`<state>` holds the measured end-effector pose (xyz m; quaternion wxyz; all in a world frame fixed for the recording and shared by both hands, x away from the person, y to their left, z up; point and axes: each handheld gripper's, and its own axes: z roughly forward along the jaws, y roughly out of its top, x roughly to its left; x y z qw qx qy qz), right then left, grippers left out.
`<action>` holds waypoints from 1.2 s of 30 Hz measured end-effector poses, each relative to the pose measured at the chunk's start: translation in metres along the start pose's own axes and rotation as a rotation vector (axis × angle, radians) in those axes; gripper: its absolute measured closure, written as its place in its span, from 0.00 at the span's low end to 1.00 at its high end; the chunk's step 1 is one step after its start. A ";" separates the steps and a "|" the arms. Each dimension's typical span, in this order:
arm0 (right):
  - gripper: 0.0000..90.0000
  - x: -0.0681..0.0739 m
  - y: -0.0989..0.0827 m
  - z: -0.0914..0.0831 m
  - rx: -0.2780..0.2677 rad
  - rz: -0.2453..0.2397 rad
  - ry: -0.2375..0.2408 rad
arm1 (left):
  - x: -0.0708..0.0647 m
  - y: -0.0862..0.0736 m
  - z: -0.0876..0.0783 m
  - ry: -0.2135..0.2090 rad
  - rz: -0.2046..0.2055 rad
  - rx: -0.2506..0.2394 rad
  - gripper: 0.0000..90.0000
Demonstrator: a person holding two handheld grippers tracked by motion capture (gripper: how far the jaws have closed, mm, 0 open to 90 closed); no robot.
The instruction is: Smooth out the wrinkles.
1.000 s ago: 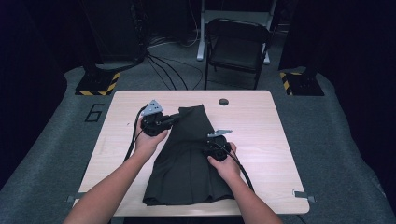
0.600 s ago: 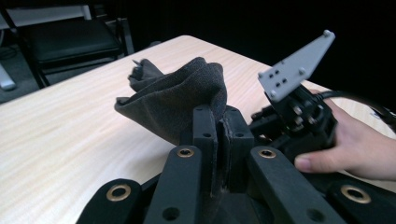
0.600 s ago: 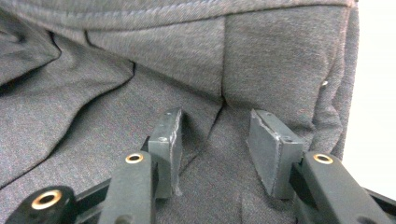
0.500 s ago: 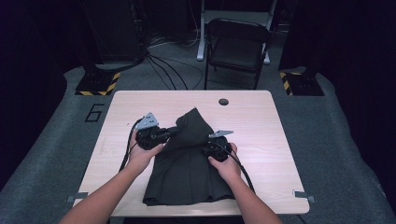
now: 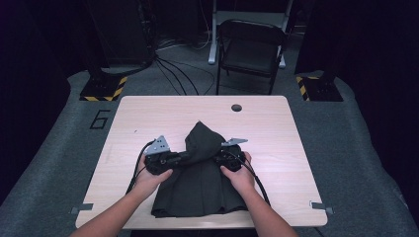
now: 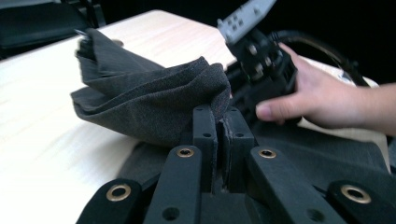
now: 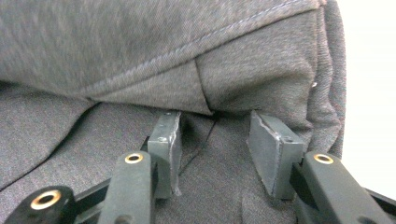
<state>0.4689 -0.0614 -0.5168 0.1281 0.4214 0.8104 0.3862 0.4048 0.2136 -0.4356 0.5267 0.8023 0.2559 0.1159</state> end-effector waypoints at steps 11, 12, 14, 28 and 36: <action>0.59 0.003 -0.001 -0.001 -0.005 0.016 -0.013 | -0.016 -0.038 0.012 -0.004 0.022 0.095 0.95; 0.59 0.003 -0.001 -0.001 -0.005 0.016 -0.013 | -0.018 -0.040 0.014 -0.003 0.035 0.111 0.95; 0.58 0.003 -0.001 -0.001 -0.004 0.001 -0.014 | -0.021 -0.043 0.017 -0.012 0.046 0.136 0.95; 0.52 0.012 0.004 -0.024 0.038 -0.055 -0.047 | -0.027 -0.063 0.033 -0.022 0.064 0.235 0.95; 0.50 0.026 0.009 -0.041 -0.004 -0.078 0.007 | -0.027 -0.069 0.034 -0.026 0.057 0.221 0.95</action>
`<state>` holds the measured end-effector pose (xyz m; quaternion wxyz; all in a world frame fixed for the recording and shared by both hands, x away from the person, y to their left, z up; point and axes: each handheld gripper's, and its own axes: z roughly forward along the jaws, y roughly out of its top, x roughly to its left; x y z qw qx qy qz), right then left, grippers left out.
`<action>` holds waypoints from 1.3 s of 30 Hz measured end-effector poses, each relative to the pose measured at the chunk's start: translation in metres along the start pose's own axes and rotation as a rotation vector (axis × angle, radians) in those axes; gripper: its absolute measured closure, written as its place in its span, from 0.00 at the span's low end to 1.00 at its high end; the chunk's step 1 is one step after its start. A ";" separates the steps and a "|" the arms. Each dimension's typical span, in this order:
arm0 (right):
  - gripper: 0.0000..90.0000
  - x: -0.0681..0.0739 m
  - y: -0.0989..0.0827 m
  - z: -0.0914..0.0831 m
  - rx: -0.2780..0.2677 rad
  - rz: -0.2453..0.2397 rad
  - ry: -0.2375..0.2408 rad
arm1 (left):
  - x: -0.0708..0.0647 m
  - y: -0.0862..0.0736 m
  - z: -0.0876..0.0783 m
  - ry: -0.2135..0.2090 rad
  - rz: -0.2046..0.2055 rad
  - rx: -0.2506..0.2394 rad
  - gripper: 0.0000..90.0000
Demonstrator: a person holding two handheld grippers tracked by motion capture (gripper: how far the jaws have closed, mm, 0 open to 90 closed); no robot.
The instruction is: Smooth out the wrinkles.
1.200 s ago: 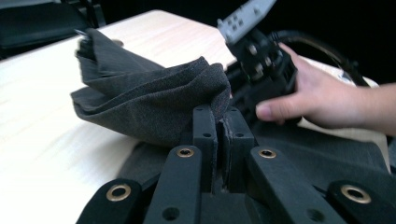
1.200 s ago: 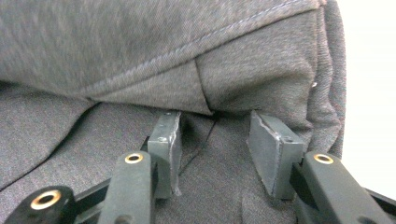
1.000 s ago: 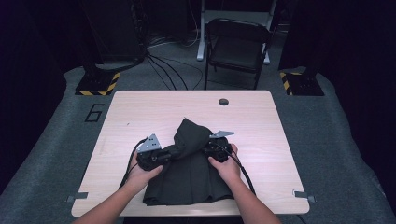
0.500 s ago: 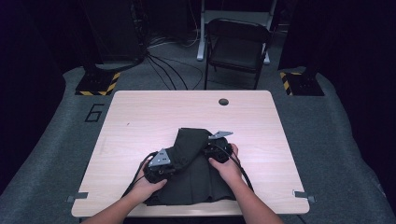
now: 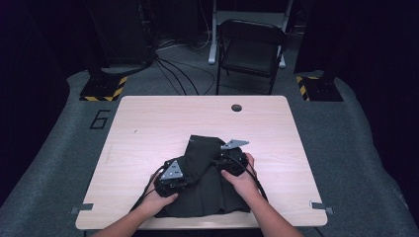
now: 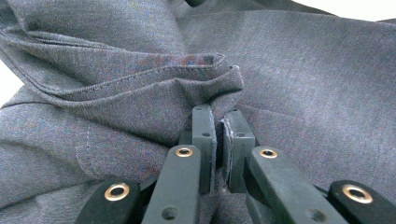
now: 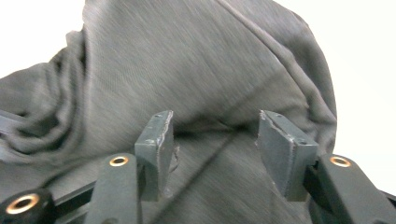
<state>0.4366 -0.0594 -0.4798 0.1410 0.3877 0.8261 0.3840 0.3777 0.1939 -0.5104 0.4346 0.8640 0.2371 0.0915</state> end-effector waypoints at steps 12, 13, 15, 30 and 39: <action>0.38 0.004 0.032 0.006 -0.037 -0.010 0.010 | -0.003 -0.002 0.001 0.010 0.022 -0.007 0.94; 0.38 0.002 0.035 0.007 -0.041 -0.012 0.014 | -0.003 -0.002 0.002 0.014 0.022 -0.010 0.94; 0.37 -0.001 0.039 0.008 -0.048 -0.006 0.025 | -0.003 -0.002 0.001 0.010 0.023 -0.009 0.94; 0.46 0.006 0.057 0.026 -0.043 -0.084 0.078 | -0.010 -0.004 0.000 0.019 0.053 -0.008 0.91; 0.53 0.004 0.047 0.033 -0.008 -0.060 -0.007 | -0.011 -0.004 0.000 0.020 0.068 -0.009 0.88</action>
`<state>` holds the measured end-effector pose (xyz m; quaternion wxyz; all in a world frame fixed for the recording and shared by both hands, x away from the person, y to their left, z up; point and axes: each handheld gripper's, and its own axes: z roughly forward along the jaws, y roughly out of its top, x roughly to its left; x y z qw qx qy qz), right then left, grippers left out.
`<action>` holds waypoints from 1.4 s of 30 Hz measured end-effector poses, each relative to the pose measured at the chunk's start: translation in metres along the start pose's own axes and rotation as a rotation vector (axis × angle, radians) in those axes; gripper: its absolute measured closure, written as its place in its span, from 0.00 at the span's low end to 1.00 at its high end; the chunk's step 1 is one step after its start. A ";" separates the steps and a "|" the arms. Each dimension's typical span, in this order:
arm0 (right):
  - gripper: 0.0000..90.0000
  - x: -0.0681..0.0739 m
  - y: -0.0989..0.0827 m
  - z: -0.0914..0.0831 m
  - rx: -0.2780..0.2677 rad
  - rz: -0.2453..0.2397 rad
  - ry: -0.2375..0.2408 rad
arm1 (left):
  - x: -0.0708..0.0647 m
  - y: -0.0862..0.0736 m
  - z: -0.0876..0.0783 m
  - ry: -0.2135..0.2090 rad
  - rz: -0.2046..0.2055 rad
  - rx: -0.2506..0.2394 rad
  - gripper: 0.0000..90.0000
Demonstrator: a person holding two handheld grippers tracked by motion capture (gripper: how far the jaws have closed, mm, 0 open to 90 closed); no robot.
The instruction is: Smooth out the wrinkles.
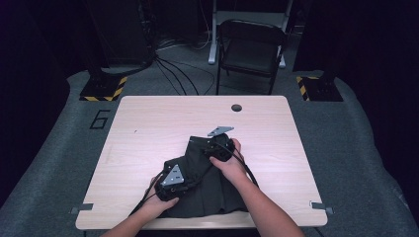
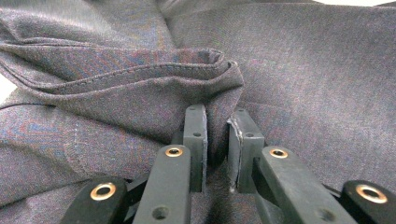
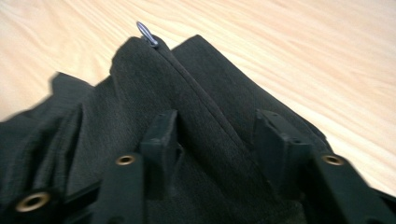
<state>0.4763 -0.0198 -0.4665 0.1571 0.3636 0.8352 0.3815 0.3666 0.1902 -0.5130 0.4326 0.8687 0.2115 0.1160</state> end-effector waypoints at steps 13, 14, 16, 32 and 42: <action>0.71 0.024 -0.012 -0.028 -0.041 -0.025 0.122 | 0.001 0.000 0.000 -0.004 -0.012 0.002 0.86; 0.70 0.029 -0.018 -0.020 0.003 -0.035 0.132 | 0.001 0.000 0.000 -0.004 -0.014 0.002 0.85; 0.70 0.030 -0.022 -0.015 0.021 -0.056 0.124 | 0.001 0.000 -0.001 -0.003 -0.019 0.001 0.85; 0.70 0.031 -0.042 -0.001 -0.007 -0.009 0.114 | 0.018 0.018 -0.030 0.015 -0.156 -0.036 0.56; 0.70 0.031 -0.043 -0.001 -0.006 0.002 0.121 | 0.019 0.027 -0.046 0.021 -0.190 -0.091 0.49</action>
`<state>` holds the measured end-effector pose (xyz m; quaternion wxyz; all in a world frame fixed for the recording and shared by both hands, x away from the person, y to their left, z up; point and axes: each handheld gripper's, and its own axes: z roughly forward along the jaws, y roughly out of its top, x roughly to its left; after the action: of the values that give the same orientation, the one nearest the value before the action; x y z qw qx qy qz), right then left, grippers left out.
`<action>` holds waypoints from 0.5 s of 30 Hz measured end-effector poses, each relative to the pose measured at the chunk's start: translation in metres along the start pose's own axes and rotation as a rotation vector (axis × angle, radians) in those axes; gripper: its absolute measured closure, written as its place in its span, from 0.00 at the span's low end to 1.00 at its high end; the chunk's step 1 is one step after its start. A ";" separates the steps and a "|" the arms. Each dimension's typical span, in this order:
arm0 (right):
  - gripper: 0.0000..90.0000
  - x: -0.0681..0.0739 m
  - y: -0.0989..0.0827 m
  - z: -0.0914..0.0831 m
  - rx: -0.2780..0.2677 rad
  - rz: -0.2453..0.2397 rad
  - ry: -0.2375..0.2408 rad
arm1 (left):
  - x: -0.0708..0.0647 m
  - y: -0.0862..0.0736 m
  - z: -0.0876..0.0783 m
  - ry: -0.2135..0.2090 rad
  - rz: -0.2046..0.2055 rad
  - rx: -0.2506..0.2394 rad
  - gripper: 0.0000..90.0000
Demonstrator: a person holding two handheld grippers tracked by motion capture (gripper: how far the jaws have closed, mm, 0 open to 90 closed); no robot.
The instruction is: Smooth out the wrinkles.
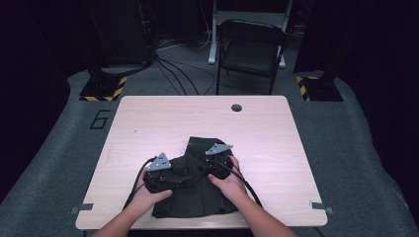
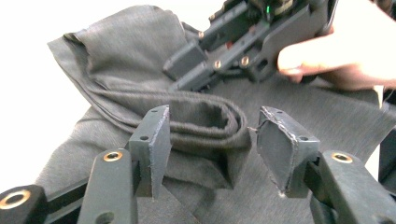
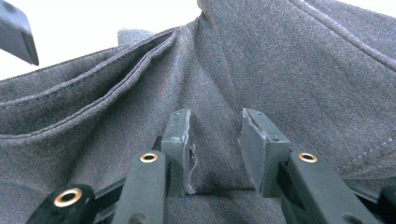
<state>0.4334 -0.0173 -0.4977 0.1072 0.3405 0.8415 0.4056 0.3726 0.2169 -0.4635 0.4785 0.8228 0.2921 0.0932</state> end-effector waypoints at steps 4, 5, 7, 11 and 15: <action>0.69 -0.001 0.000 0.000 -0.004 -0.008 0.002 | 0.008 0.009 0.000 0.048 -0.016 -0.017 0.45; 0.69 -0.001 0.000 0.000 -0.005 -0.005 0.002 | 0.011 0.011 0.002 0.070 -0.035 -0.018 0.44; 0.69 -0.001 0.000 0.000 -0.003 -0.008 0.003 | 0.017 0.014 0.008 0.106 -0.057 -0.015 0.43; 0.69 0.000 0.000 0.000 -0.004 0.004 0.002 | 0.030 0.020 0.021 0.142 -0.090 -0.009 0.42; 0.69 0.000 -0.001 0.000 -0.006 0.002 0.002 | 0.041 0.023 0.036 0.167 -0.120 -0.001 0.42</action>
<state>0.4329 -0.0178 -0.4978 0.1068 0.3408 0.8400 0.4085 0.4302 0.2049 -0.4682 0.4575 0.7930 0.3798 0.1329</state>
